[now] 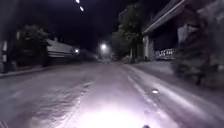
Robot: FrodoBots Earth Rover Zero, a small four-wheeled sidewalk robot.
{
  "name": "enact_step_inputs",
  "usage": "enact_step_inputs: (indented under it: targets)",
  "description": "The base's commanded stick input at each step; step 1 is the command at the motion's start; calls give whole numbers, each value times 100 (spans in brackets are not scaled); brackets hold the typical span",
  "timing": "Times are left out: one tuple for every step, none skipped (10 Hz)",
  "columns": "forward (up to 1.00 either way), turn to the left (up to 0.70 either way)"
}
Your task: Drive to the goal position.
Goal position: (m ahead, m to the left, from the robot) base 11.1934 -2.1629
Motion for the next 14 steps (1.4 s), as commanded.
enact_step_inputs:
  targets:
    - [70, 0]
    - [70, 0]
    - [70, 0]
    - [70, 0]
    - [70, 0]
    - [70, 0]
    - [70, 0]
    - [70, 0]
    - [70, 0]
    - [70, 0]
    - [70, 0]
    - [70, 0]
    - [70, 0]
    - [70, 0]
